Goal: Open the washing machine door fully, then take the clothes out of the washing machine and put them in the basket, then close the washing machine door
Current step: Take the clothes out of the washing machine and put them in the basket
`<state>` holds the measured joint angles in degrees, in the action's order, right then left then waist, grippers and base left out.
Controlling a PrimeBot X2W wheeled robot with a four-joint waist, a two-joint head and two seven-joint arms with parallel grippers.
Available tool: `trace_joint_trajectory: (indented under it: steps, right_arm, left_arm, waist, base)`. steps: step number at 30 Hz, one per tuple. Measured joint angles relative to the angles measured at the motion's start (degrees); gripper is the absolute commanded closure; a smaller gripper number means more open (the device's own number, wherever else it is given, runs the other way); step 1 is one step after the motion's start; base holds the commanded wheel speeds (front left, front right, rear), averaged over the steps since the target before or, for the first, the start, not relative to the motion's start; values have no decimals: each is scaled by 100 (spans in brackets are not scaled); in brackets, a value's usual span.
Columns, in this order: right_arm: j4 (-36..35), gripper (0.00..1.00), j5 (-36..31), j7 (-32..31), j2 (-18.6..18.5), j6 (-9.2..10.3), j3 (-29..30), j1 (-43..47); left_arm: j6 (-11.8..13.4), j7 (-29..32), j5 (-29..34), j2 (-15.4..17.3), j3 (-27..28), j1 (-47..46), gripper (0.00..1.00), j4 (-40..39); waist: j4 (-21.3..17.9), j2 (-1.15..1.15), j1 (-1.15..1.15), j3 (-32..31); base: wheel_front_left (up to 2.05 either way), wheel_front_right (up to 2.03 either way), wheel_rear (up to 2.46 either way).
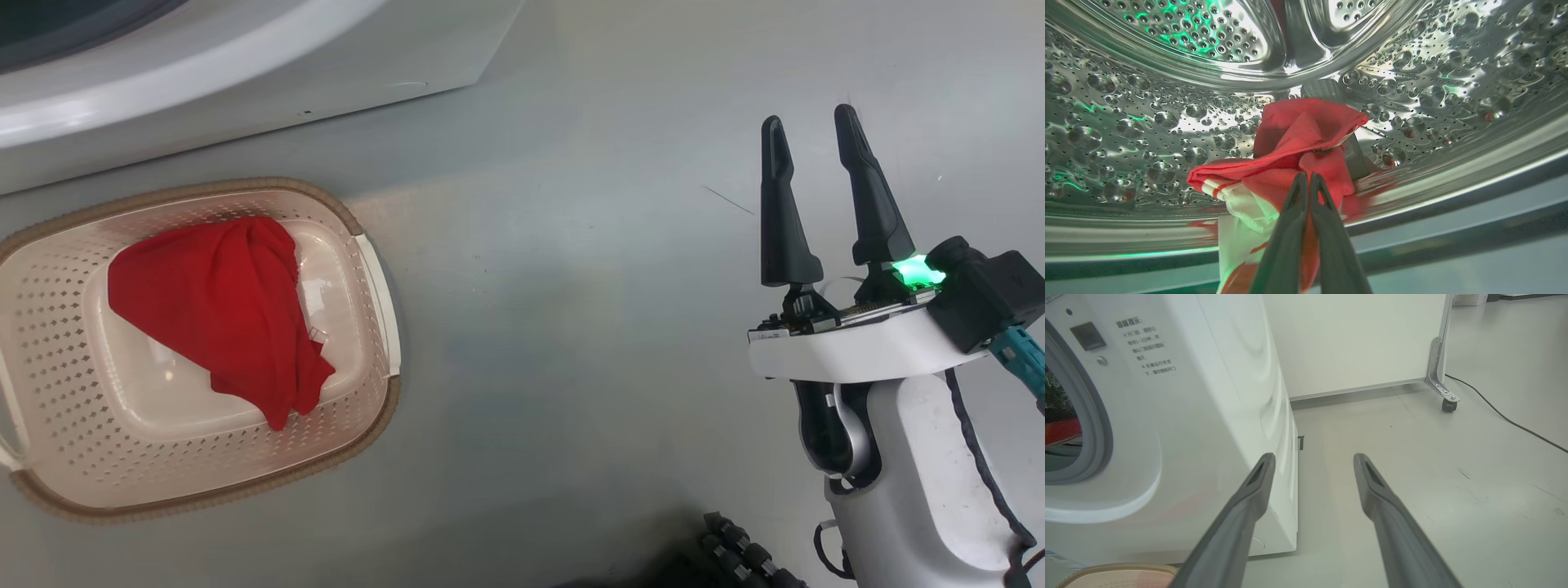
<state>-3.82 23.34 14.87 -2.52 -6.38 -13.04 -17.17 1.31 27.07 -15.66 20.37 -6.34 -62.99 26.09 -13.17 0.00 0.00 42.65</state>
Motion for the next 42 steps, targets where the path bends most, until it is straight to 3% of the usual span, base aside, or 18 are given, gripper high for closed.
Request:
trace_joint_trajectory:
  steps: [24, 42]
  right_arm:
    - [319, 0, -536, 0, -8, -11, 132, 299]
    - [568, 0, -688, 0, -7, -27, 143, 996]
  left_arm:
    - [33, -2550, -412, -910, 210, 1789, 100, -479]
    - [66, -3711, -434, -1235, 221, 3011, 100, -1029]
  waist:
    - [470, 0, -1, -895]
    - [788, 0, -1, -2056]
  base:
    - [0, 0, 0]
    - [0, 0, 0]
